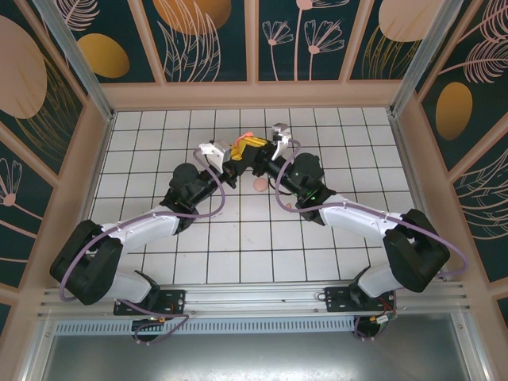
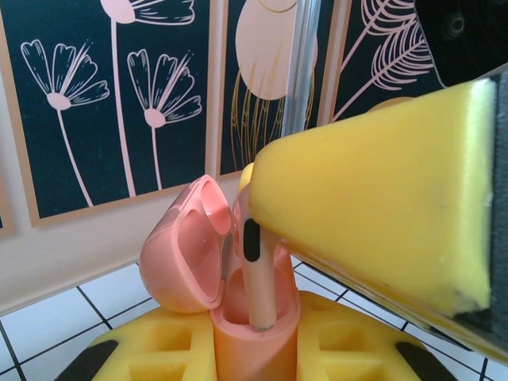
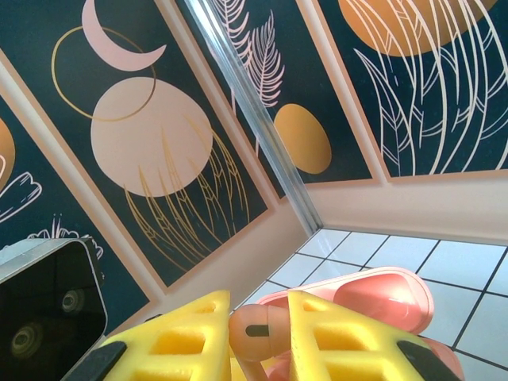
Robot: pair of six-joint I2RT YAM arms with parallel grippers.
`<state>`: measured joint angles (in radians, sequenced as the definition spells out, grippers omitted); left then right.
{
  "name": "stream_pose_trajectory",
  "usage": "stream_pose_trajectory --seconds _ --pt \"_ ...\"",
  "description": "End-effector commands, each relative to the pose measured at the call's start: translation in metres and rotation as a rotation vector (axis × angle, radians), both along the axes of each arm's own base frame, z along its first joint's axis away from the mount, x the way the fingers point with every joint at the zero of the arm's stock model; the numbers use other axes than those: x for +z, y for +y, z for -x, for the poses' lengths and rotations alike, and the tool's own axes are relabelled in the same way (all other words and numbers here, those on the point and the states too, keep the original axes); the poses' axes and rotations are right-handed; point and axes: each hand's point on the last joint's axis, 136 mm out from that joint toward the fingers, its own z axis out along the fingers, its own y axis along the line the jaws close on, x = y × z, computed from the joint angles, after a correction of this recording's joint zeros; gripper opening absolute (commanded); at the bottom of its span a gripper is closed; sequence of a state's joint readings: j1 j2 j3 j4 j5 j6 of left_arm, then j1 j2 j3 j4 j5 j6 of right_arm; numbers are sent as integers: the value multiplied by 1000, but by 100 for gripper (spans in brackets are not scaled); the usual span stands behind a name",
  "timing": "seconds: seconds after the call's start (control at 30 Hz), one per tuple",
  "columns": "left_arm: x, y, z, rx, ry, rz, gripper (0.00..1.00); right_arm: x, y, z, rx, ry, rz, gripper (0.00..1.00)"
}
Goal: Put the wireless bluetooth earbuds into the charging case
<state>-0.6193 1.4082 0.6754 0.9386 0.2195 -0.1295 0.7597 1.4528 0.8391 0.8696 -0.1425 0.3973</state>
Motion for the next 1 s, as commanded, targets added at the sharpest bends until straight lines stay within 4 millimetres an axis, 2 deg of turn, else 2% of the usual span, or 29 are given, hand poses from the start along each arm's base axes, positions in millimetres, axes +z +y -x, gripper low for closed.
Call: stream_pose_trajectory --seconds 0.0,0.4,0.7,0.83,0.97 --pt "77 1 18 -44 -187 140 0 -47 2 -1 -8 89 119 20" --pt "80 -1 16 -49 -170 137 0 -31 2 13 46 54 95 16" --pt "85 -4 25 -99 -176 150 0 -34 -4 14 31 43 116 16" --pt "79 -5 26 -104 -169 134 0 -22 -8 14 32 32 94 16" --pt "70 -5 27 -106 -157 114 0 0 -9 21 60 5 62 16"
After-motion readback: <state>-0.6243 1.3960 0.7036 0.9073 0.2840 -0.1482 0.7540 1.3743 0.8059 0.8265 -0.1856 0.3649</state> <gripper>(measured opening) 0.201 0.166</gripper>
